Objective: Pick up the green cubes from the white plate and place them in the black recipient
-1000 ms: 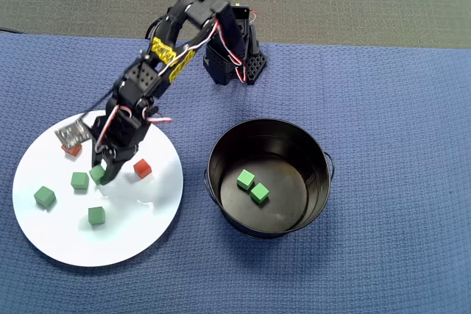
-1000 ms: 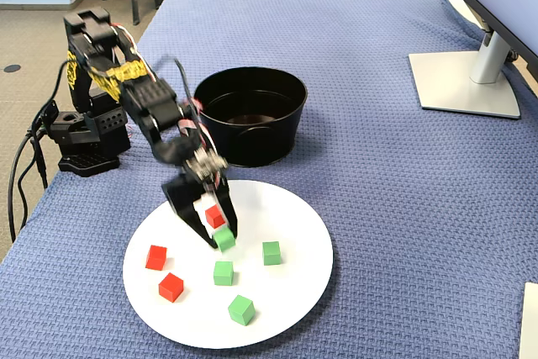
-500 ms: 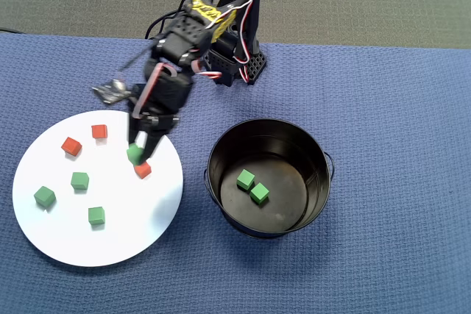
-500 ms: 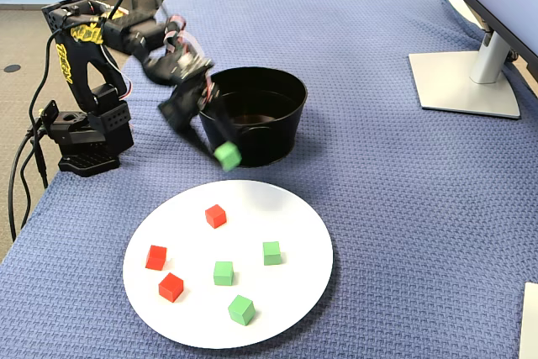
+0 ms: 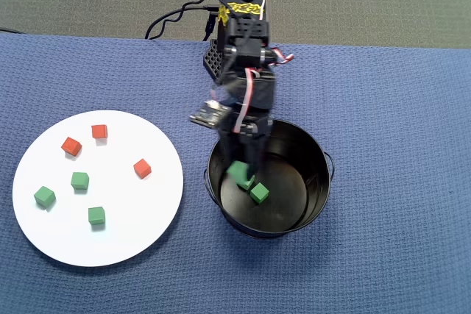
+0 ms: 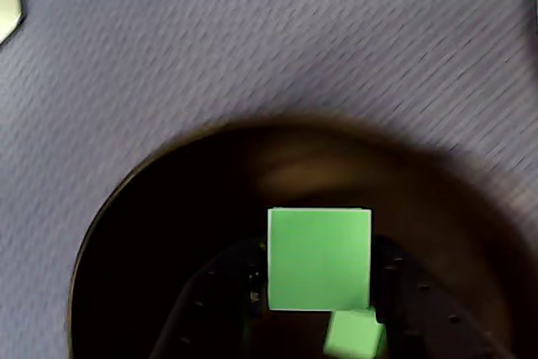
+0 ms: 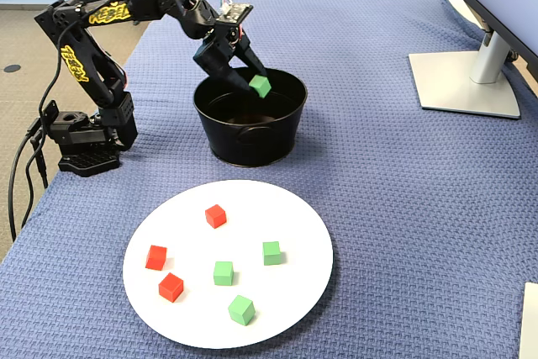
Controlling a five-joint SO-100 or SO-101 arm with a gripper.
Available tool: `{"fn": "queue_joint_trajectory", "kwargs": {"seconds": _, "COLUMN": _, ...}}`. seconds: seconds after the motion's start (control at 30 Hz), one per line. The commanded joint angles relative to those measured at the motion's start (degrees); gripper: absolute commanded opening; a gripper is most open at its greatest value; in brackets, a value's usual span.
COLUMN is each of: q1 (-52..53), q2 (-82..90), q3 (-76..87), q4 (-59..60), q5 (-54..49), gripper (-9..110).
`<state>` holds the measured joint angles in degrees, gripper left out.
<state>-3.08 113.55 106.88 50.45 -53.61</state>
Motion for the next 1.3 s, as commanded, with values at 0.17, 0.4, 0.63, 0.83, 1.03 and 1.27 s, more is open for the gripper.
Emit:
{"fn": "queue_joint_trajectory", "kwargs": {"seconds": 0.17, "q1": -8.4, "q2": 1.6, "q3": 1.0, "q4": 2.3, "q5": 3.7, "gripper": 27}}
{"fn": "queue_joint_trajectory", "kwargs": {"seconds": 0.4, "q1": 3.2, "q2": 0.0, "q3": 1.6, "q4": -5.5, "q5": -2.5, "gripper": 25}}
{"fn": "queue_joint_trajectory", "kwargs": {"seconds": 0.63, "q1": 22.1, "q2": -7.4, "q3": -7.3, "q4": -3.2, "q5": -16.3, "gripper": 25}}
{"fn": "queue_joint_trajectory", "kwargs": {"seconds": 0.83, "q1": 35.8, "q2": -17.9, "q3": -9.1, "q4": -15.0, "q5": -32.2, "gripper": 27}}
{"fn": "queue_joint_trajectory", "kwargs": {"seconds": 1.03, "q1": 43.0, "q2": -27.2, "q3": -12.6, "q4": -20.0, "q5": -37.6, "gripper": 27}}
{"fn": "queue_joint_trajectory", "kwargs": {"seconds": 1.27, "q1": 46.8, "q2": -36.5, "q3": -17.5, "q4": -21.7, "q5": -35.0, "gripper": 27}}
